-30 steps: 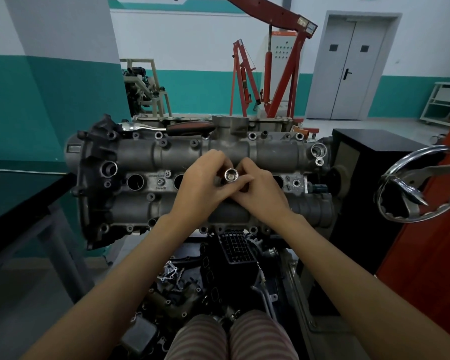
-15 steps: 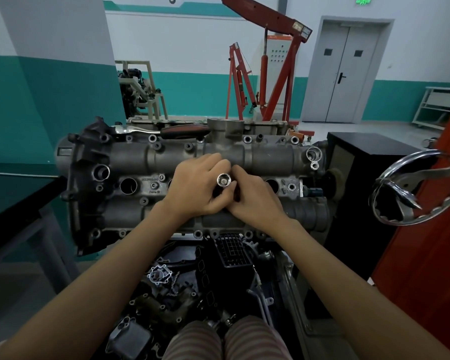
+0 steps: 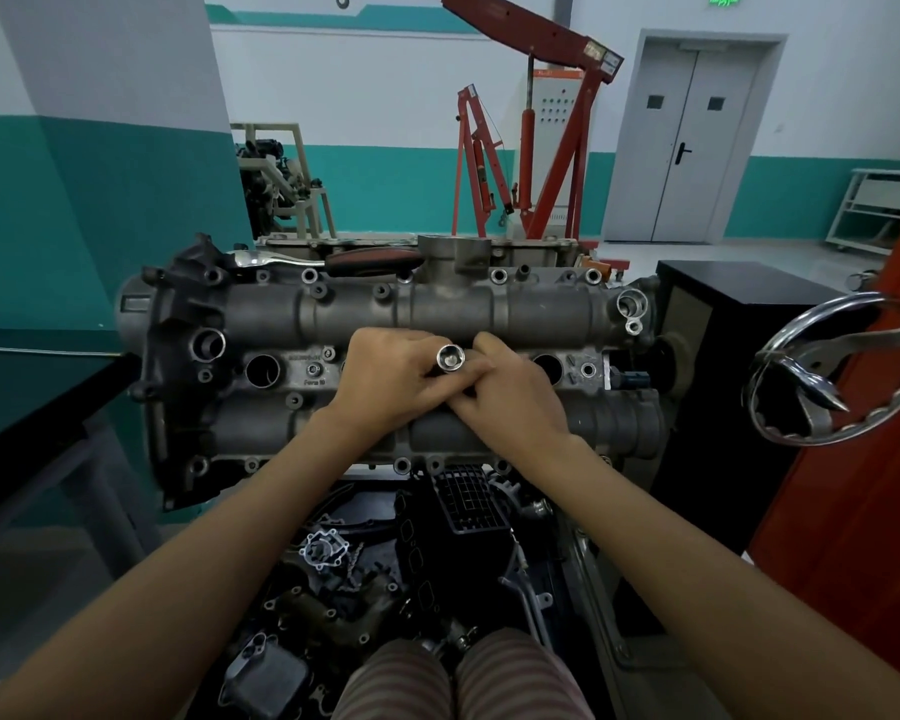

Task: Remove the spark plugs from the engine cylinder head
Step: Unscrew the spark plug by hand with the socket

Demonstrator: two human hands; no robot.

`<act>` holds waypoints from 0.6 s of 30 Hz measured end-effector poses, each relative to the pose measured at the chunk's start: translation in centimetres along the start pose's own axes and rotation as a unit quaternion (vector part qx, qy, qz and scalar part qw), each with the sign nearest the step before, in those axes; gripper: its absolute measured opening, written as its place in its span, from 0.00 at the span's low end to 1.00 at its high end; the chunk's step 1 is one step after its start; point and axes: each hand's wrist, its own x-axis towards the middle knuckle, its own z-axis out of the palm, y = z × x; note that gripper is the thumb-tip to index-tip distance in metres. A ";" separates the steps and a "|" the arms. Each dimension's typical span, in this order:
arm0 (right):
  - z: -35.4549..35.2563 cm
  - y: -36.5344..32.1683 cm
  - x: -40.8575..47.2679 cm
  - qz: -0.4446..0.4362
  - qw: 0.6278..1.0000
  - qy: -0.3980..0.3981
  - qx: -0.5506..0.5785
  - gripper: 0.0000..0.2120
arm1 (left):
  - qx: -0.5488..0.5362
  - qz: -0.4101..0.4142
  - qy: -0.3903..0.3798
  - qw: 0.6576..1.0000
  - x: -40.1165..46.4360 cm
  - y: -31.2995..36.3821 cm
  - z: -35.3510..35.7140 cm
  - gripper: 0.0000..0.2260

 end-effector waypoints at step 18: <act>-0.9 1.1 1.4 -0.141 0.982 -0.010 -0.127 0.19 | 0.000 -0.014 -0.038 0.999 -0.1 0.7 -0.2 0.13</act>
